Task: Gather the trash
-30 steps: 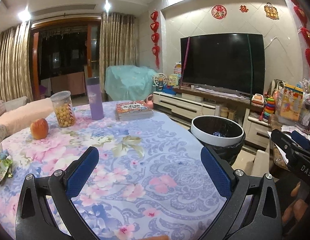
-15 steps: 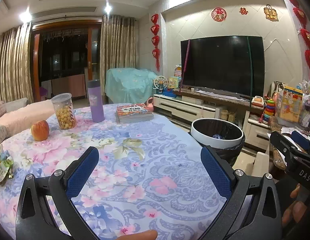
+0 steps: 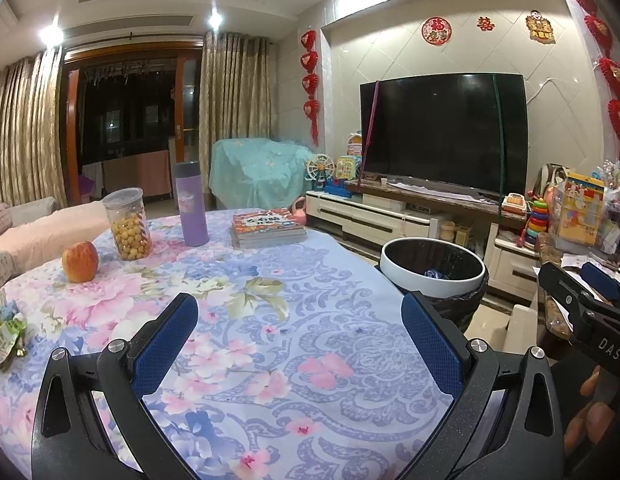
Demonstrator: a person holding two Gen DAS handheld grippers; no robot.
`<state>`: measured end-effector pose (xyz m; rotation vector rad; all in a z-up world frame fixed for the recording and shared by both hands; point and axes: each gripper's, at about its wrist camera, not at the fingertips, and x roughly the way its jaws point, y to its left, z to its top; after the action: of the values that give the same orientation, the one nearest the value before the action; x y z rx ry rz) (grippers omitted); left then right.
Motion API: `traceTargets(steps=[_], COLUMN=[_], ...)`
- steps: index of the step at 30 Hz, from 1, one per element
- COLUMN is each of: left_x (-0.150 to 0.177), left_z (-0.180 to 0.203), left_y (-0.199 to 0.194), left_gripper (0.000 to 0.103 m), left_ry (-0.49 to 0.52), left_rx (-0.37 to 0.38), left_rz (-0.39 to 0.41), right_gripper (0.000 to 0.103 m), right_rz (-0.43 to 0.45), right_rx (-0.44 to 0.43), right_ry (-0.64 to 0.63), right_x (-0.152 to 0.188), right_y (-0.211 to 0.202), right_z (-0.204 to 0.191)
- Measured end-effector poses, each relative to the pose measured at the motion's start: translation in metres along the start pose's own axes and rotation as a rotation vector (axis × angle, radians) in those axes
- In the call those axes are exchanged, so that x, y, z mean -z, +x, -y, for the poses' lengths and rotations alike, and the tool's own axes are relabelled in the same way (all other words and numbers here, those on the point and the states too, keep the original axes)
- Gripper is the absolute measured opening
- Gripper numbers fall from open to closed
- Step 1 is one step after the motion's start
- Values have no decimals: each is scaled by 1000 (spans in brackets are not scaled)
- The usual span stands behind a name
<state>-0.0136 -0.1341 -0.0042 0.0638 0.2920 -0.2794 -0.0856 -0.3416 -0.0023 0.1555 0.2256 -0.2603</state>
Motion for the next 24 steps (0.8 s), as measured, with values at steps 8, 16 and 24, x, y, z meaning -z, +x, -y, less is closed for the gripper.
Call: traceTargets(steps=[8,16,24], left_x=[0,2,3], left_z=[1,2,3], left_y=[0,2,4], left_gripper=[103,103,103], left_ry=[4,7,8], left_rx=[0,-2,-1], left_rz=[-3,-7,-12], right_gripper=[103,103,103], right_rz=[4,13,13], right_rx=[-1,0,-1], right_ry=[0,0,-2], right_x=[0,-1,0], right_y=[0,-2,-2], right_z=[0,-1,-2])
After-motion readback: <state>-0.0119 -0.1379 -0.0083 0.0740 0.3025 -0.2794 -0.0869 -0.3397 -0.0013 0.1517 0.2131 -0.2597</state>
